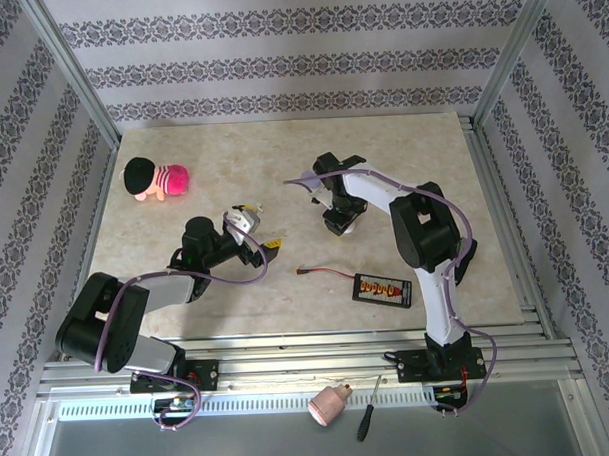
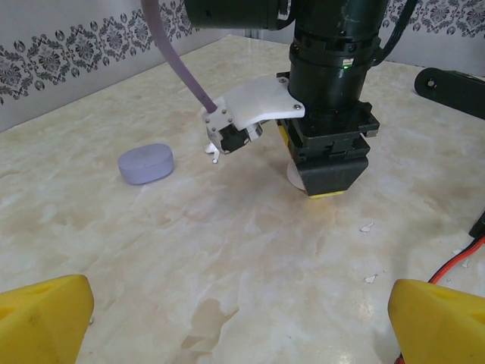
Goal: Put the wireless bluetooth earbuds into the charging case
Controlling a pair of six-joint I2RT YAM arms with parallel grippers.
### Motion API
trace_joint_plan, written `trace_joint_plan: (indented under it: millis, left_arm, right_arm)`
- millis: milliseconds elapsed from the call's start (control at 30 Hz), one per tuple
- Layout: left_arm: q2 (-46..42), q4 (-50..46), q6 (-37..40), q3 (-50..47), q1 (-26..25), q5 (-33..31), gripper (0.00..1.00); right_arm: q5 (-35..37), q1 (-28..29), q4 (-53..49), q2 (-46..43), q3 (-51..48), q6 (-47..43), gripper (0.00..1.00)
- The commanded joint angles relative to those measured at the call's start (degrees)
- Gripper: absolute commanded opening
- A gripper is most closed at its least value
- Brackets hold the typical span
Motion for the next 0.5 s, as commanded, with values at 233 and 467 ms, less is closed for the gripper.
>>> trace_joint_plan:
  millis: [233,467]
  left_arm:
    - [9.65,20.01,-16.37,2.97,-2.29,-0.26,0.99]
    - [18.43,32.49,-24.53,5.85,-7.3,-6.4,1.0]
  right_arm:
    - [-9.7,-3.91,21.48,-19.98,-16.84,23.37,0.42]
    - [-21.24,-9.41,35.39,-31.77,-27.48,39.29,0.39]
